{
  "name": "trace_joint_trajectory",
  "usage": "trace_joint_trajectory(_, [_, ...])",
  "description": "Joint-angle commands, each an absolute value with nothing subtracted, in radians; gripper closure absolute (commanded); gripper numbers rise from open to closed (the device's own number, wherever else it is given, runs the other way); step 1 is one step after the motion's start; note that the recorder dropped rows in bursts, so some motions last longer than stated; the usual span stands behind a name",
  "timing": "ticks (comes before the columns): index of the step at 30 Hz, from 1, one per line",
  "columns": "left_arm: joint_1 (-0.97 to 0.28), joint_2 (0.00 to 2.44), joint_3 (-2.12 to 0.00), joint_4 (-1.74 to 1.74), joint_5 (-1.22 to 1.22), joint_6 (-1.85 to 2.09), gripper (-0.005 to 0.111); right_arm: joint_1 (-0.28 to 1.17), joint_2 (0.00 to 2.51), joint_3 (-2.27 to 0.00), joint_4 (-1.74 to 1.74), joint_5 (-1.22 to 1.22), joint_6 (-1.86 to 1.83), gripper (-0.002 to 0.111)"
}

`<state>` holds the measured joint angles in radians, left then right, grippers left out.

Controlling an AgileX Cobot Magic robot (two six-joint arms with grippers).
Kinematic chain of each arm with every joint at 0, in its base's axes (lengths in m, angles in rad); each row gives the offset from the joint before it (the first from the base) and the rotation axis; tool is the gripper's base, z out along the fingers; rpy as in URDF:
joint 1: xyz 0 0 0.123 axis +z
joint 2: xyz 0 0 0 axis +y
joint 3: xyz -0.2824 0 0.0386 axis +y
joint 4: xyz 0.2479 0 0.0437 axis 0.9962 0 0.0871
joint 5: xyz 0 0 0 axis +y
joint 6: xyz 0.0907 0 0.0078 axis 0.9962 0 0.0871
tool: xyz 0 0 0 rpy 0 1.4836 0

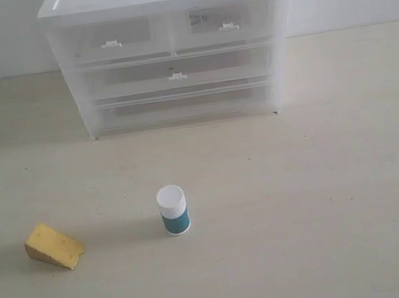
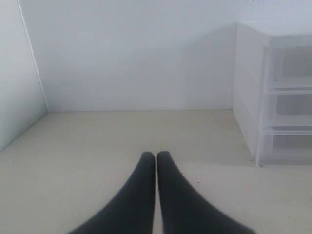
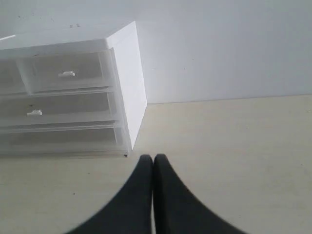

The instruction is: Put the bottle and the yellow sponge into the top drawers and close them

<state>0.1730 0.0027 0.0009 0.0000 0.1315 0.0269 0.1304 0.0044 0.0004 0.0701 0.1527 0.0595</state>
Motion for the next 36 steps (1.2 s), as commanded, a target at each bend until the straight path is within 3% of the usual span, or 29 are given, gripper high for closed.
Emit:
trace_joint_trajectory(1, [0.177,0.0,0.0,-0.008,0.128,0.025,0.103,0.128,0.0,0.0,0.072,0.146,0.054,0.109])
trace_joint_trajectory(8, [0.177,0.0,0.0,-0.032,0.0,-0.005,0.103,0.128,0.0,0.0,0.072,0.116,0.086,0.109])
trace_joint_trajectory(14, [0.177,0.0,0.0,-0.11,-0.488,-0.448,0.103,0.128,0.0,0.0,0.072,-0.326,0.43,0.109])
trace_joint_trajectory(16, [0.177,0.0,-0.03,-0.015,-0.734,-0.464,0.103,0.128,0.01,-0.032,-0.131,-0.334,0.441,0.109])
trace_joint_trajectory(17, [0.177,0.036,-0.072,0.0,-0.707,-0.411,0.103,0.128,0.03,-0.063,-0.222,-0.282,0.485,0.109])
trace_joint_trajectory(19, [0.175,0.263,-0.223,0.049,-0.439,-0.461,0.103,0.13,0.176,-0.114,-0.456,-0.216,0.72,0.109])
trace_joint_trajectory(21, [0.167,0.563,-0.301,0.457,-0.388,-0.825,0.103,0.131,0.364,-0.122,-0.668,-0.32,0.86,0.109])
trace_joint_trajectory(23, [0.162,0.95,-0.351,0.952,-0.832,-1.231,0.103,0.131,0.609,-0.124,-0.831,-0.42,0.934,0.109])
trace_joint_trajectory(25, [0.136,1.253,-0.394,0.928,-1.13,-1.236,0.103,0.131,0.761,-0.136,-0.845,-0.457,0.924,0.109])
trace_joint_trajectory(26, [0.114,1.339,-0.419,0.913,-1.154,-1.238,0.103,0.131,0.817,-0.144,-0.849,-0.475,0.919,0.109])
trace_joint_trajectory(28, [0.036,1.545,-0.519,0.92,-1.158,-1.296,0.094,0.131,0.925,-0.153,-0.851,-0.554,0.892,0.109])
trace_joint_trajectory(31, [-0.025,1.795,-0.699,0.882,-1.158,-1.426,0.06,0.131,1.023,-0.153,-0.851,-0.633,0.847,0.109])
trace_joint_trajectory(33, [-0.025,1.865,-0.758,0.875,-1.158,-1.527,0.054,0.131,1.03,-0.153,-0.851,-0.635,0.847,0.109])
trace_joint_trajectory(36, [-0.025,1.956,-0.841,0.885,-1.163,-1.629,0.053,0.131,1.03,-0.153,-0.849,-0.65,0.845,0.109])
